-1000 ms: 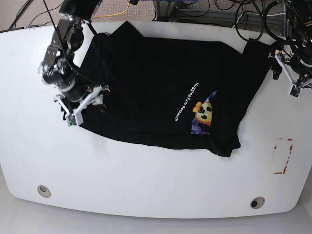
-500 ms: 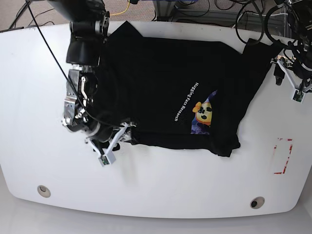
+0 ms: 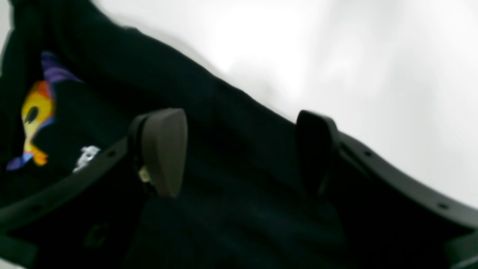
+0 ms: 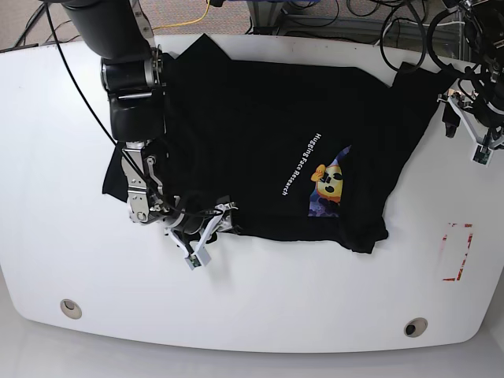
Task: Layout the t-shirt on the table in an organized manner, then fold the t-shirt properly
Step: 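Reach the right gripper to the shirt's hem and grasp it, then pull the hem with the right gripper while the left gripper grasps the shoulder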
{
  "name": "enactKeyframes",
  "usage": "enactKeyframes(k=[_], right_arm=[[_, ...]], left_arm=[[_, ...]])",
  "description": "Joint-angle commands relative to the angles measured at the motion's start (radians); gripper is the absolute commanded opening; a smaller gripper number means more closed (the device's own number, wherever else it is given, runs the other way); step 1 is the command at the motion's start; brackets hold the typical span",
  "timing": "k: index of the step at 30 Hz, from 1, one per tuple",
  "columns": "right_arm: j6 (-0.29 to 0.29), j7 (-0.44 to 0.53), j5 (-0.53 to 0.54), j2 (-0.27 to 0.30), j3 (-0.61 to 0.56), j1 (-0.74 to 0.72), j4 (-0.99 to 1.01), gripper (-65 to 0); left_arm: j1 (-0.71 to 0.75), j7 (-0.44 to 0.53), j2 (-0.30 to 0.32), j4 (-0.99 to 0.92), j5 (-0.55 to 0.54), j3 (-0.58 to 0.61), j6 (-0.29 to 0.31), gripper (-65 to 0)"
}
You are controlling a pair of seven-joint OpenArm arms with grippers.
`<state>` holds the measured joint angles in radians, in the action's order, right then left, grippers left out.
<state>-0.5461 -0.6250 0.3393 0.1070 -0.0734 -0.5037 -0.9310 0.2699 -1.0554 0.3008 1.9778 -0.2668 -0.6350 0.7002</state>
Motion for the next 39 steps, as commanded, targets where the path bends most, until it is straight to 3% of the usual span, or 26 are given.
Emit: enactKeyframes(k=[1, 7, 19, 21, 28, 34, 39], right_arm=[[-0.004, 0.101, 0.013, 0.007, -0.038, -0.046, 0.086, -20.6], [-0.004, 0.221, 0.011, 0.007, -0.087, -0.068, 0.206, -20.6], [-0.004, 0.273, 0.011, 0.004, -0.193, -0.065, 0.241, -23.1], [-0.004, 0.273, 0.011, 0.003, -0.199, -0.062, 0.241, -27.4], [-0.002, 0.273, 0.011, 0.006, -0.194, -0.037, 0.237, -62.9], [0.005, 0.273, 0.020, 0.036, -0.161, -0.020, 0.231, -63.9], [0.007, 0.264, 0.011, 0.070, 0.028, 0.020, 0.175, -65.0]], left_arm=[[-0.005, 0.016, 0.013, 0.018, -0.009, -0.007, -0.002, -21.0], [-0.005, 0.016, -0.013, 0.018, -0.009, -0.007, -0.002, -21.0], [-0.005, 0.016, -0.022, 0.016, -0.007, 0.001, -0.002, -21.0], [-0.007, 0.016, -0.022, 0.016, -0.007, 0.001, -0.002, -21.0], [-0.010, 0.016, -0.022, 0.015, -0.007, 0.004, -0.002, -21.0], [-0.010, 0.016, -0.022, 0.015, -0.007, 0.039, -0.002, -21.0], [-0.008, 0.016, -0.022, 0.015, -0.007, 0.126, -0.002, -21.0]])
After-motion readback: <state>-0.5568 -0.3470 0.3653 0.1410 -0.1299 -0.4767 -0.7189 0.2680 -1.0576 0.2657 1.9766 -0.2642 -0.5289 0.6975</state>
